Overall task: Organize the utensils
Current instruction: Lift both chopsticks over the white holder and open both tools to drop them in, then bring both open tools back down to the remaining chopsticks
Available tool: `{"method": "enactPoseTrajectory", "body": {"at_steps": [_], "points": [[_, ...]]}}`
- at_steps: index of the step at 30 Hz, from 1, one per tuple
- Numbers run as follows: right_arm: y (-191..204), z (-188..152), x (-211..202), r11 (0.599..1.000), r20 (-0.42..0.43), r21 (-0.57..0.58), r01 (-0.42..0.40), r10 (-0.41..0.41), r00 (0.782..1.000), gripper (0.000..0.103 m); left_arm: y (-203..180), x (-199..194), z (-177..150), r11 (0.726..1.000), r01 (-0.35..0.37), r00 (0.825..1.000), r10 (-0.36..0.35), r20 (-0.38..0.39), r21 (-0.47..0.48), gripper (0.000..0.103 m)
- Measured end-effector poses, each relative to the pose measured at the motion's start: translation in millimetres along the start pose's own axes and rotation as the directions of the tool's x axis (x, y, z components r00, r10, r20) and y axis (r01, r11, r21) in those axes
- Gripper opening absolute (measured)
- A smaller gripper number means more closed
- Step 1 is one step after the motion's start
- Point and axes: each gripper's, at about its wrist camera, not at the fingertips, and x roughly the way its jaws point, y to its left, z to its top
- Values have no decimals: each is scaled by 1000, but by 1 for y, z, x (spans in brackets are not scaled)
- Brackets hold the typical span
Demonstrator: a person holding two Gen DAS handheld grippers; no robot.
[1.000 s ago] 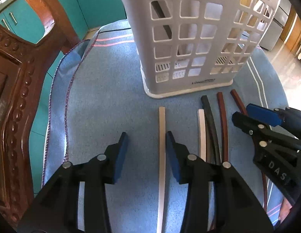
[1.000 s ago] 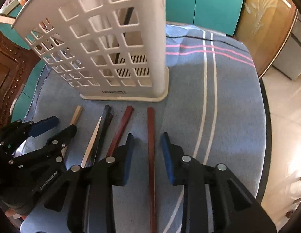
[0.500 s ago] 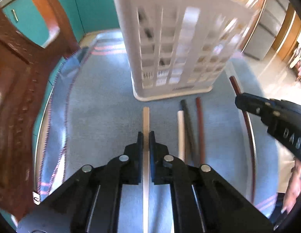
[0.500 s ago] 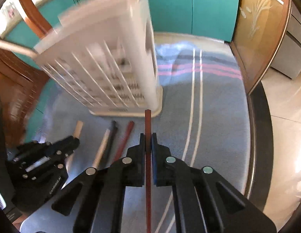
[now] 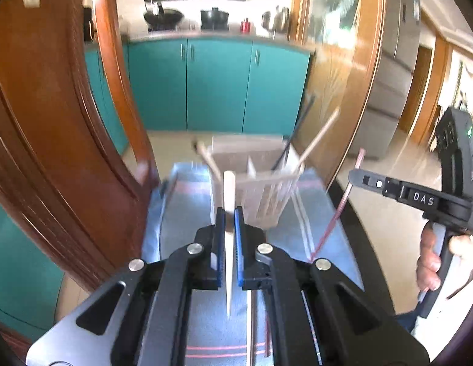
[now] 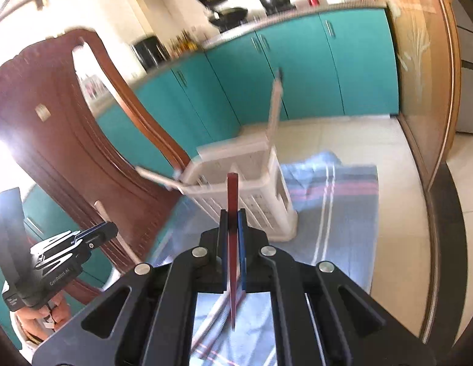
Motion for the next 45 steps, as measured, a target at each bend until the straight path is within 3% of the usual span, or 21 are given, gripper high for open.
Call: {"method": "enactPoseTrajectory", "body": {"at_steps": [4,7,11,14,16,21,24,31,35,38,42,43,45], "points": [[13,35,-33,999,123,4,-44,43,991,7,-6,-27,40,1000,26,994,-26,105,1,7],[25,61,-62,998,235,11,-70,65,970,7,-10,-40,71,999,32,983,-33,180,10,7],[29,86,-86,999,414,30,-15,1,910,7,-19,-48,105,1000,24,965,-25,263,5,7],[32,89,-82,997,507,37,71,-80,858,7,-24,-41,121,999,-35,948,35,318,-4,7],[30,86,-64,992,505,27,120,-117,855,7,-22,-20,124,999,-48,947,49,317,-12,7],[14,75,-8,983,410,16,185,-175,895,7,-16,33,107,996,-88,966,92,242,-26,7],[9,65,6,979,383,6,202,-189,904,7,-11,57,93,994,-100,977,104,186,-31,7],[6,54,15,976,342,10,218,-208,917,7,-2,72,74,994,-105,983,110,149,-40,7],[3,49,6,976,342,33,216,-214,915,18,2,63,67,993,-101,980,108,166,-55,11],[1,46,-10,975,362,52,218,-222,906,28,6,47,54,995,-82,979,92,184,-62,16],[-11,35,-44,964,440,108,241,-264,859,34,7,17,26,997,-16,970,35,241,-77,16],[-19,29,-54,958,462,145,247,-286,840,35,6,15,18,997,-9,972,27,233,-77,16],[-42,21,-61,929,428,231,288,-363,828,35,2,26,-6,997,14,989,-3,147,-75,16]]}}
